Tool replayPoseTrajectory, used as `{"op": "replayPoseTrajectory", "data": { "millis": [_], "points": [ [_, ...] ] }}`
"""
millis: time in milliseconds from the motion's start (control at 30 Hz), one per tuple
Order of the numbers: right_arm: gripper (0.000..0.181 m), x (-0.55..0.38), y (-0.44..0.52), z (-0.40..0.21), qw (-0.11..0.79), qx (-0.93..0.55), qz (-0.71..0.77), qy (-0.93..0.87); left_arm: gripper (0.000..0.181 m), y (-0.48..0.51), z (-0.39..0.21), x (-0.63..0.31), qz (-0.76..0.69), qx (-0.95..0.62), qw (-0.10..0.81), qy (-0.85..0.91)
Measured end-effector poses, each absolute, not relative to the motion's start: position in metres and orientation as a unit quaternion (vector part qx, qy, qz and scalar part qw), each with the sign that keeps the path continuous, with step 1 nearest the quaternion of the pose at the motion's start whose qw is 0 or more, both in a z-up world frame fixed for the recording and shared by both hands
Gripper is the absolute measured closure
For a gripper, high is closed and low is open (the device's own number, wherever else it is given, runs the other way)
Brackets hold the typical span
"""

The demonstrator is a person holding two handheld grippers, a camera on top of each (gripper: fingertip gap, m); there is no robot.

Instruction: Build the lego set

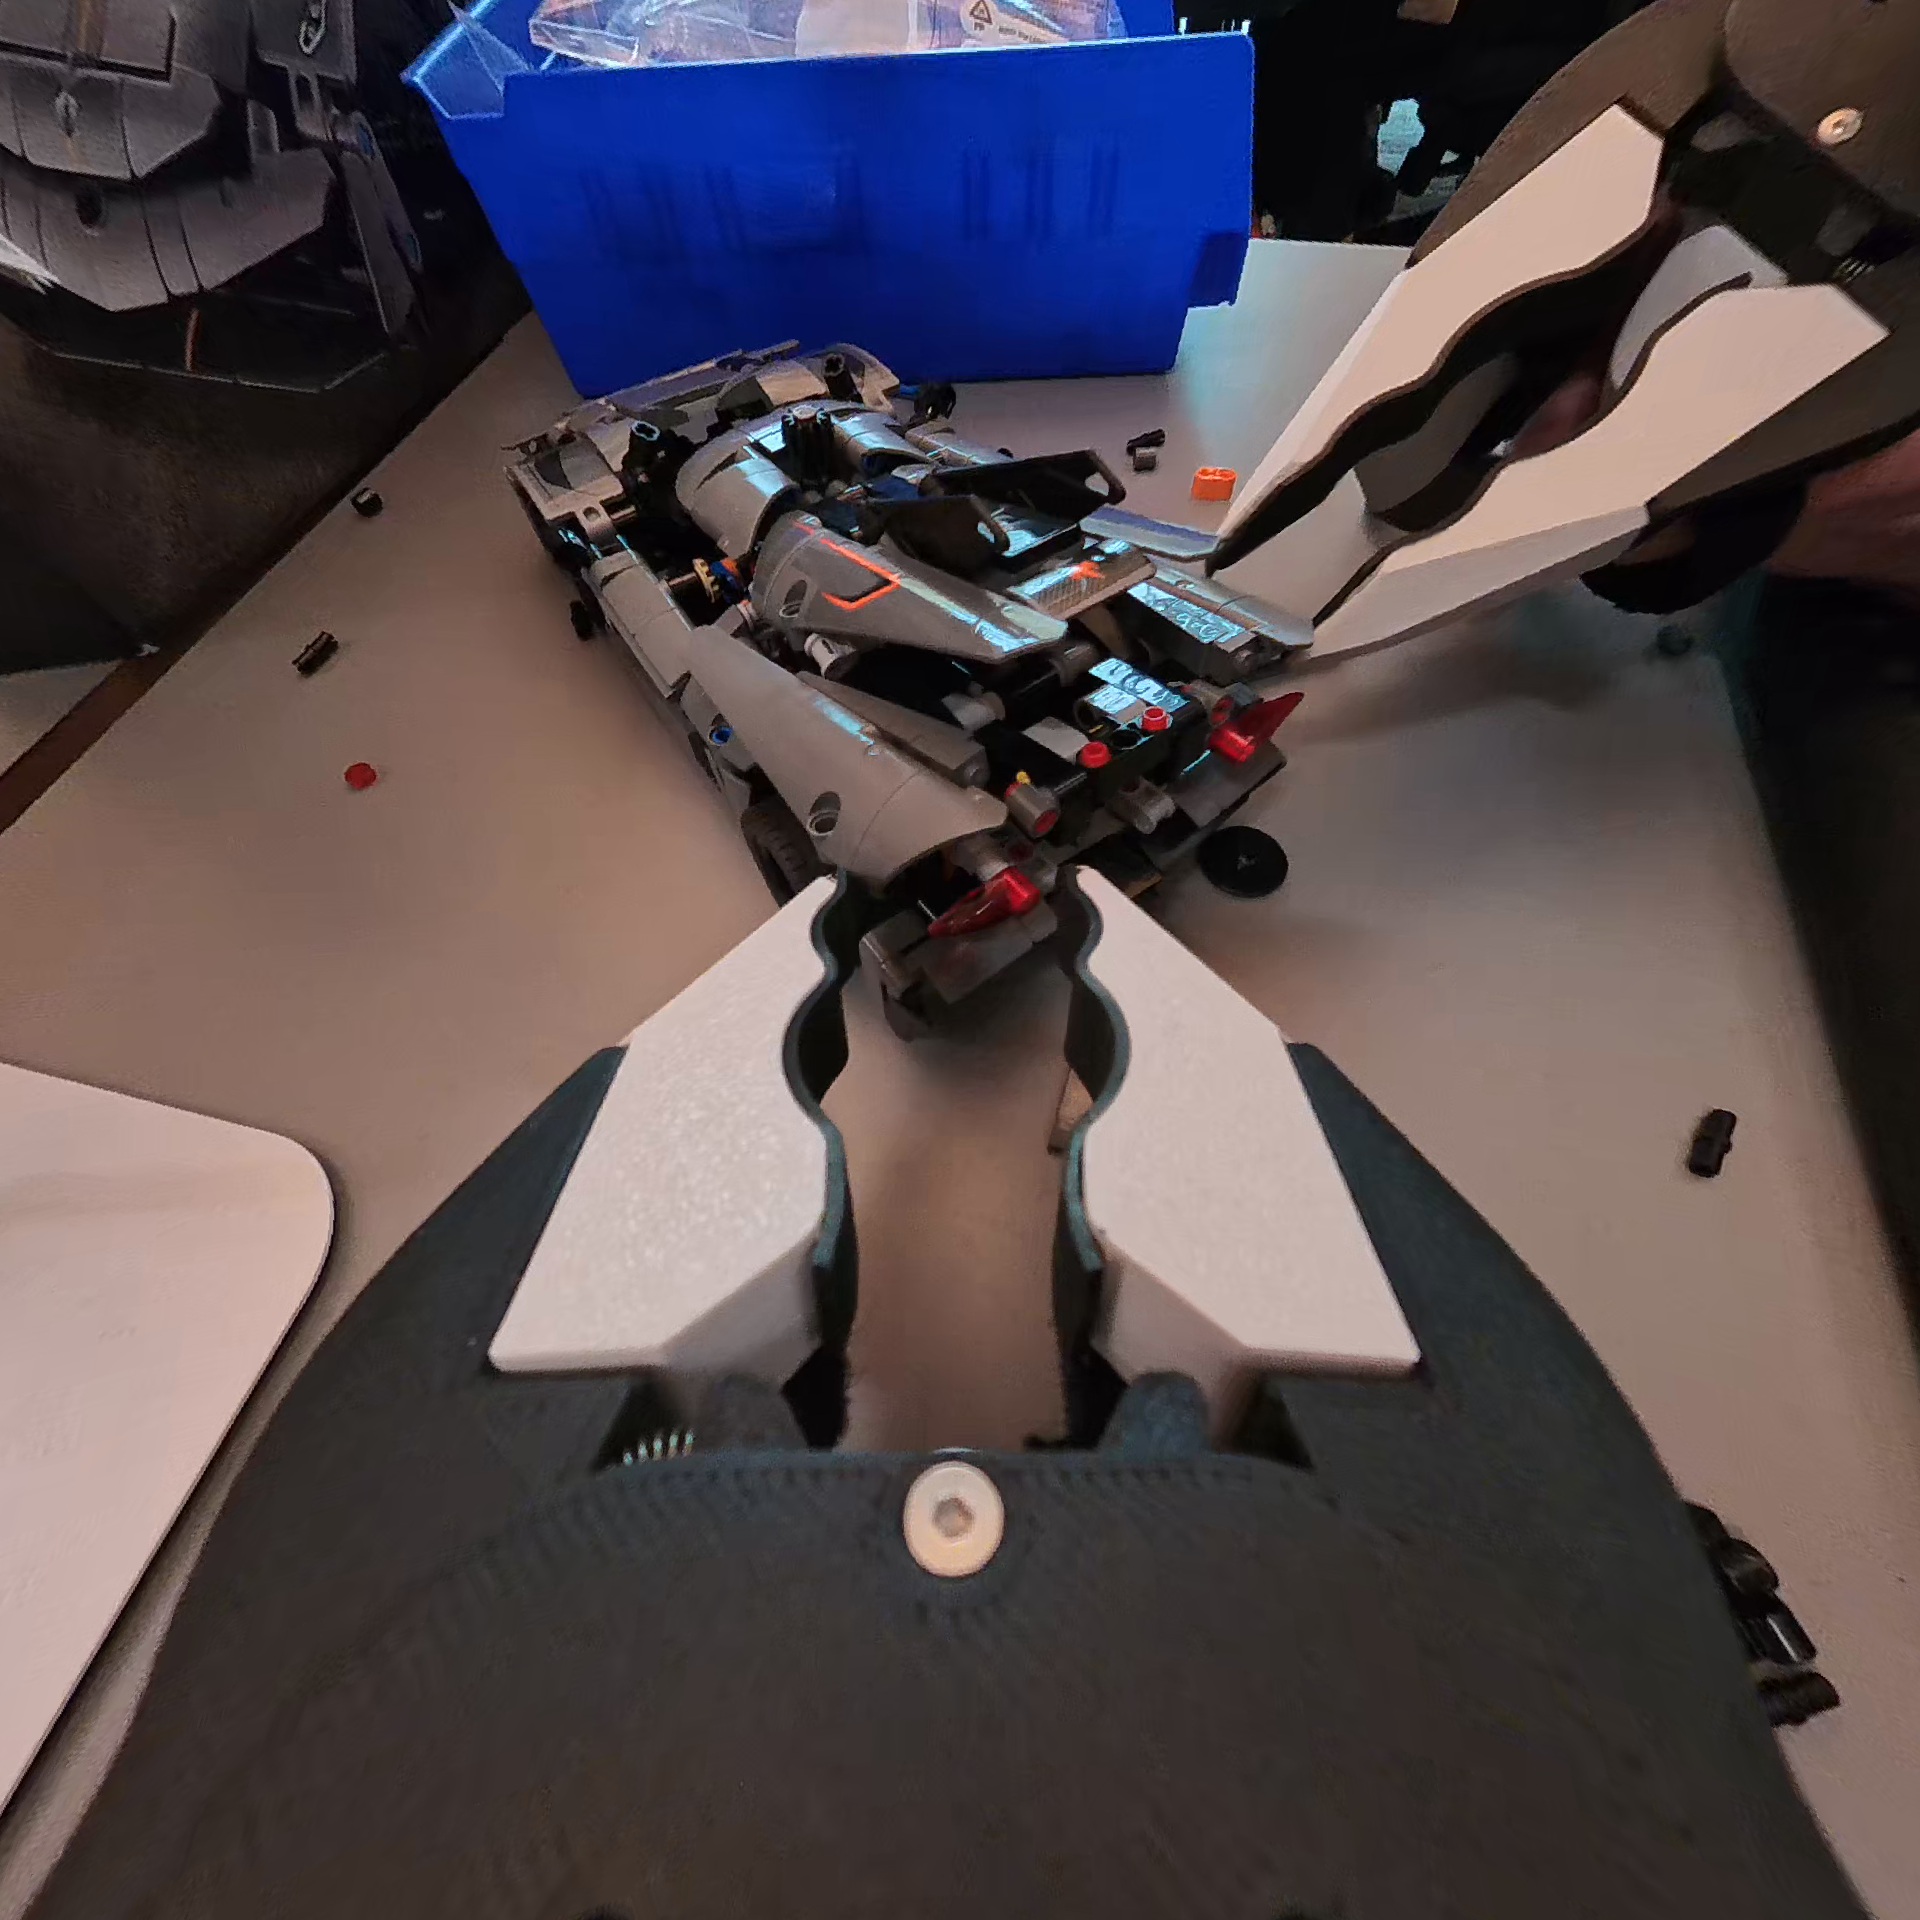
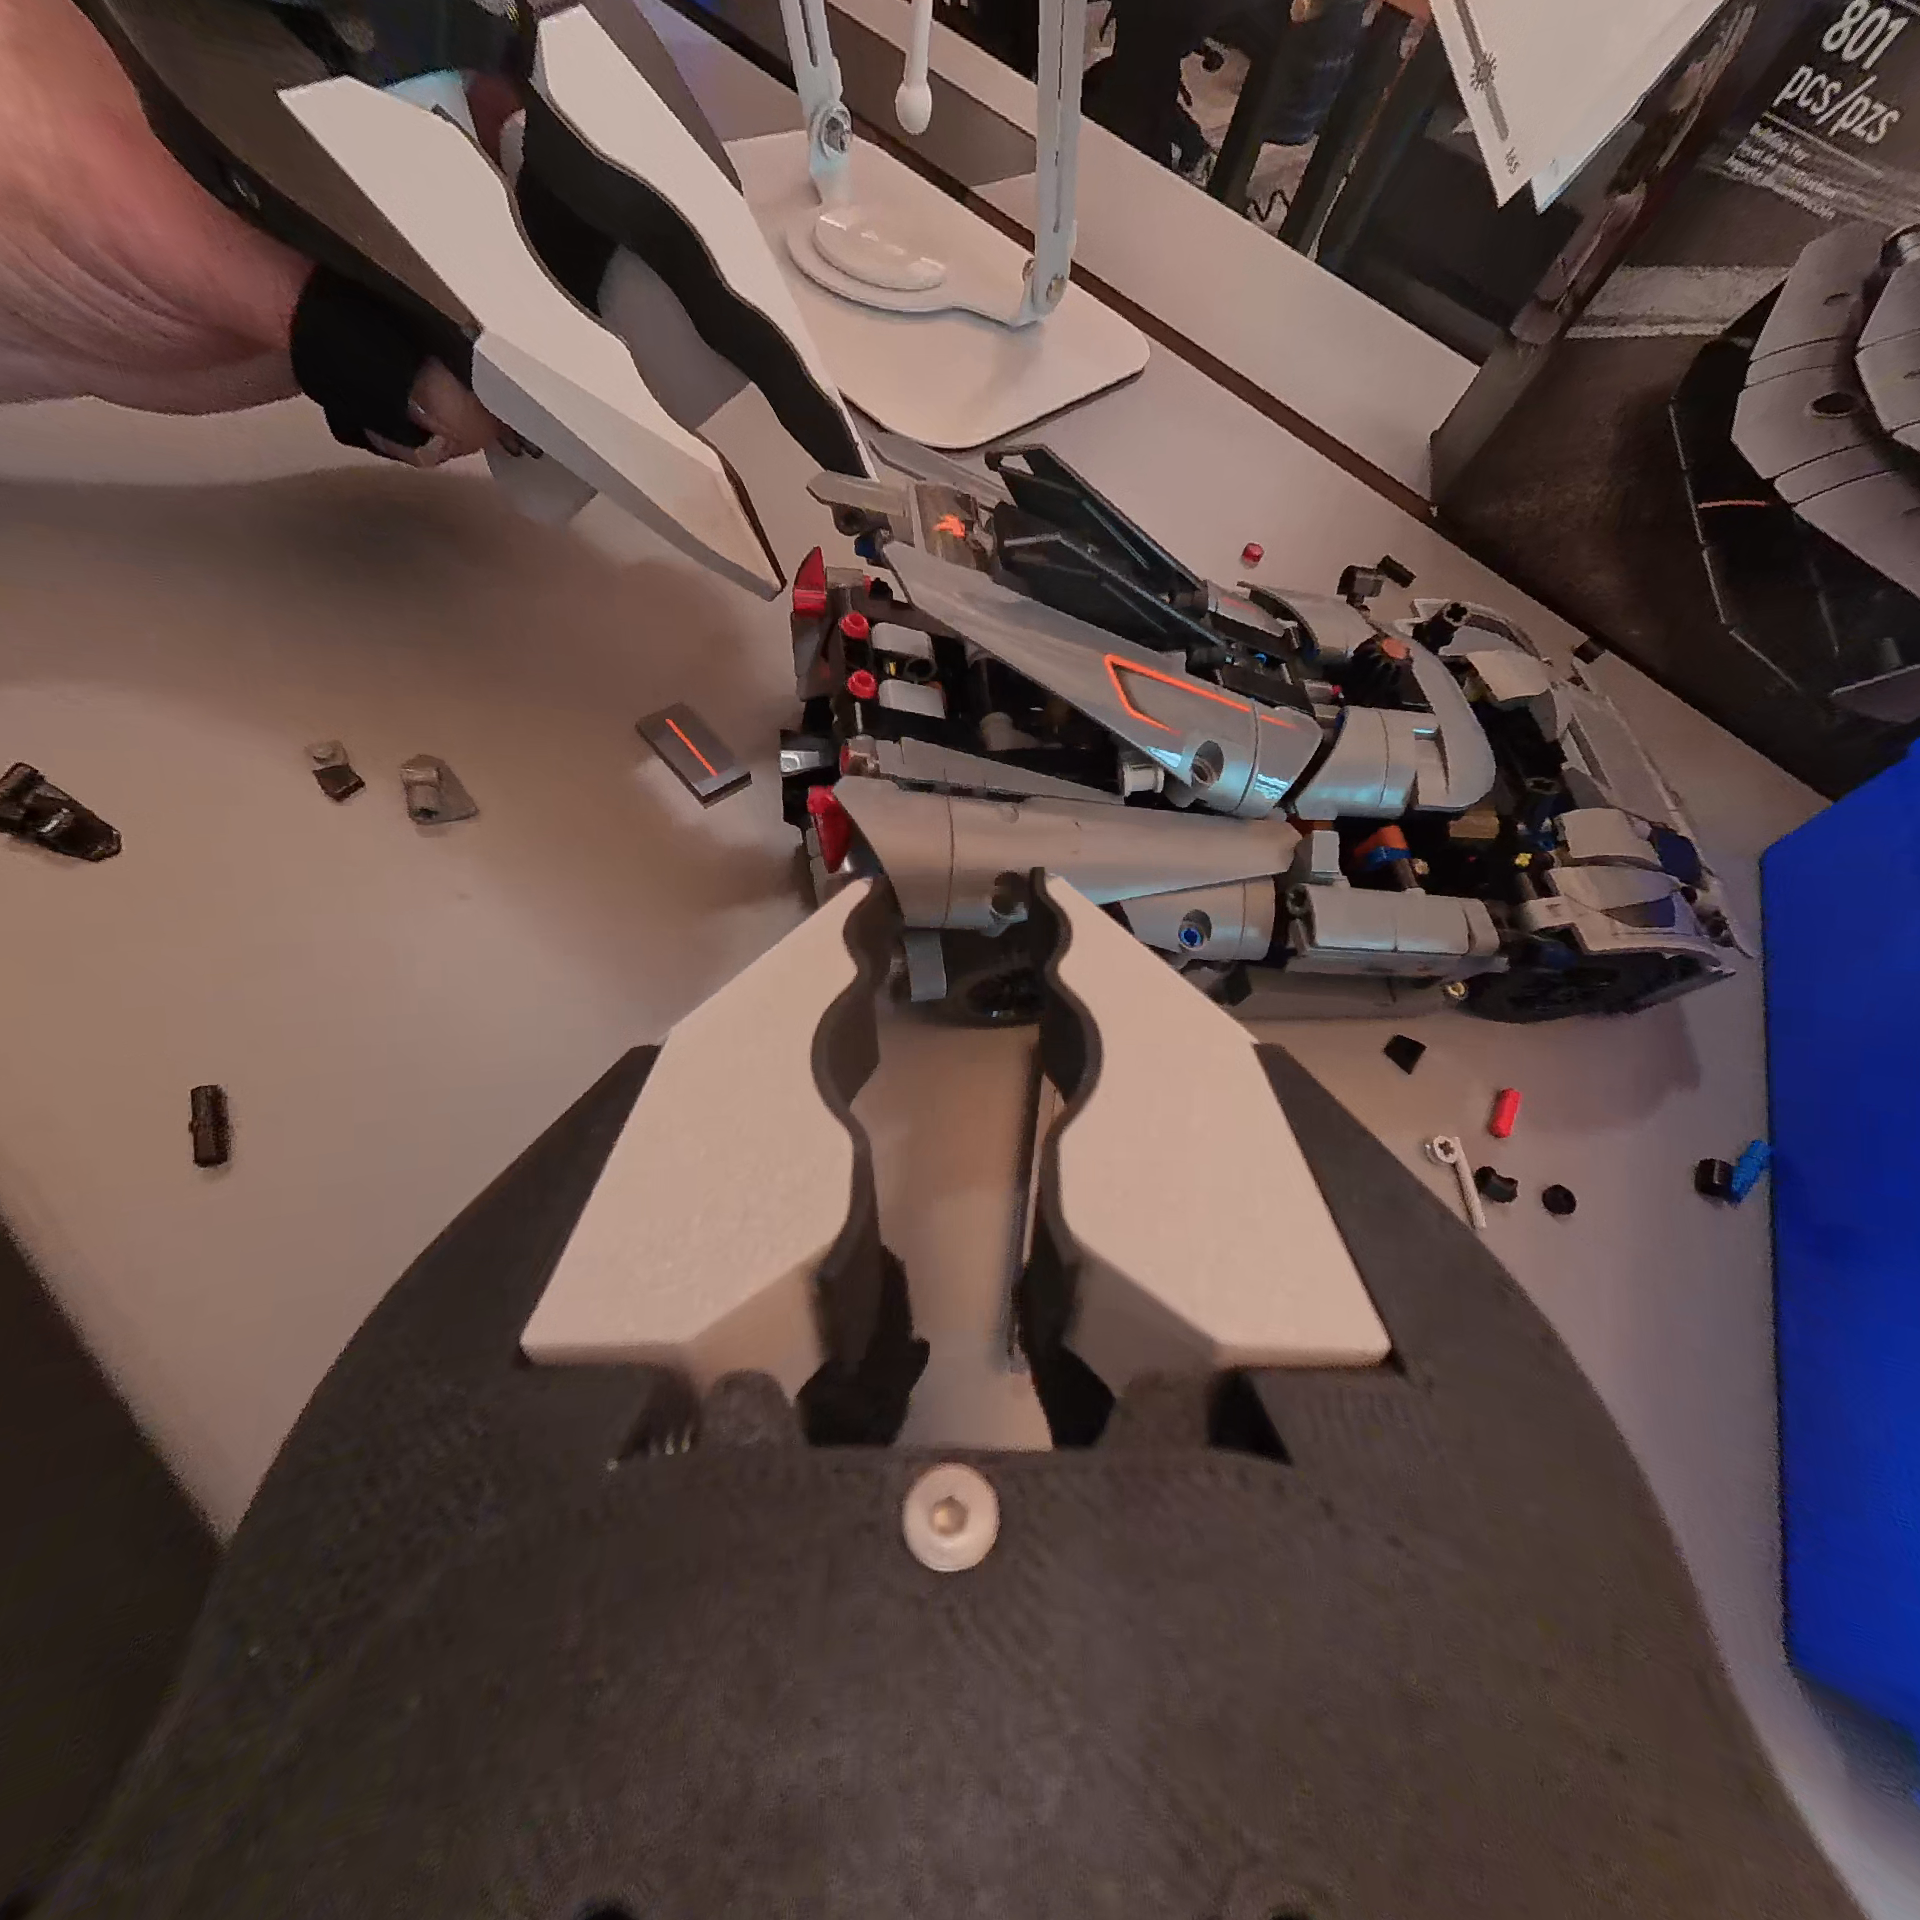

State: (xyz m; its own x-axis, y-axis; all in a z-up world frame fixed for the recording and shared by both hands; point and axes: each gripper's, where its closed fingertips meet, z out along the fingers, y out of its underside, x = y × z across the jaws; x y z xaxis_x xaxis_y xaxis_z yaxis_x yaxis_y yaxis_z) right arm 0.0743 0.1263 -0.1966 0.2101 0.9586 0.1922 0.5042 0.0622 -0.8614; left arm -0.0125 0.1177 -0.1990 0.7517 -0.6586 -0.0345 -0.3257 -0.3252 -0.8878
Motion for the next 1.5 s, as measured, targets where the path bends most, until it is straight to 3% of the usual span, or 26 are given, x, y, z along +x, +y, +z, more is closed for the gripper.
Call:
{"op": "replayPoseTrajectory", "data": {
  "millis": [233, 533, 767, 1500],
  "points": [
    [0.16, 0.076, 0.127, -0.195, 0.453, -0.633, 0.252, -0.575, 0.148, 0.117, -0.195, -0.012, -0.169, -0.789, 0.501, 0.313],
    [0.141, 0.084, 0.137, -0.209, 0.409, -0.68, 0.269, -0.546, 0.143, 0.12, -0.198, -0.014, -0.172, -0.793, 0.498, 0.306],
    [0.146, 0.076, 0.13, -0.207, 0.412, -0.667, 0.276, -0.556, 0.132, 0.124, -0.207, -0.014, -0.197, -0.801, 0.482, 0.295],
    [0.152, 0.072, 0.13, -0.196, 0.429, -0.661, 0.296, -0.54, 0.143, 0.127, -0.193, -0.013, -0.23, -0.788, 0.502, 0.273]
  ]
}}
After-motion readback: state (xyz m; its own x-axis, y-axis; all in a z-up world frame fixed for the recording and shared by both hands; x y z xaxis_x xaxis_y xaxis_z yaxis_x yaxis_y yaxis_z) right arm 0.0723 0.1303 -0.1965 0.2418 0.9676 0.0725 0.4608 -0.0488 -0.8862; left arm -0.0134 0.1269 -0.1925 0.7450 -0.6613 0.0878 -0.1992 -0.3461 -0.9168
